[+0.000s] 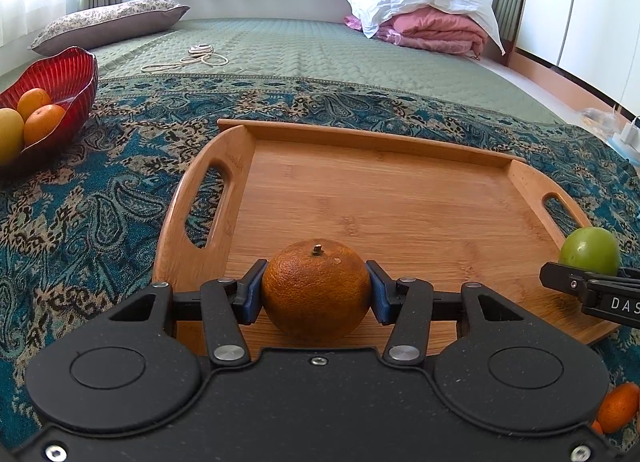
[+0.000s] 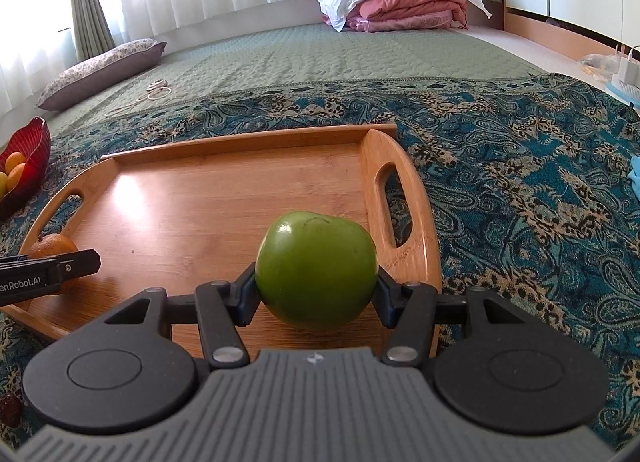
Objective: Organize fruits
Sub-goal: 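Carry the orange onto the wooden tray with the left tool while the right tool carries the apple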
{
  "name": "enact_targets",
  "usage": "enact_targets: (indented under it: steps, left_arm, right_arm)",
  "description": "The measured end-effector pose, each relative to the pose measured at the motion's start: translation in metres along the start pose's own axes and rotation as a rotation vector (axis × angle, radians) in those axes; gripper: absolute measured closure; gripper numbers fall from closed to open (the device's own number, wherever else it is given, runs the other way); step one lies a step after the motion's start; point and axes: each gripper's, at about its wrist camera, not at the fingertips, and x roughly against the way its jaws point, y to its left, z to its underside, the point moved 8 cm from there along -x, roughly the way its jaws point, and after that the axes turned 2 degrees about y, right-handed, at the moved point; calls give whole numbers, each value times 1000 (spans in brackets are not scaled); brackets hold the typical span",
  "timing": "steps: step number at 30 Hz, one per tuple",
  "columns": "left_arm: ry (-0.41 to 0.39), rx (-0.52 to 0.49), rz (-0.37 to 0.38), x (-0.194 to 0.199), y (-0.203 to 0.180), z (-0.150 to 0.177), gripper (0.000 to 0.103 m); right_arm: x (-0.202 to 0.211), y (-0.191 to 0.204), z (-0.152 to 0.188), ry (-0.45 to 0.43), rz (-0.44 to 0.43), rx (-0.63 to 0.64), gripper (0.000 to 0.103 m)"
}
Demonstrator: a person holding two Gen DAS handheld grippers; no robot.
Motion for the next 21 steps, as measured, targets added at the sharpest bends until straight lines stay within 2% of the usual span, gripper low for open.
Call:
enact_targets:
  steps: [21]
  left_arm:
    - [3,-5,-1,0,-1,0,54]
  right_arm:
    - [-2,4,0,24,17,26,43]
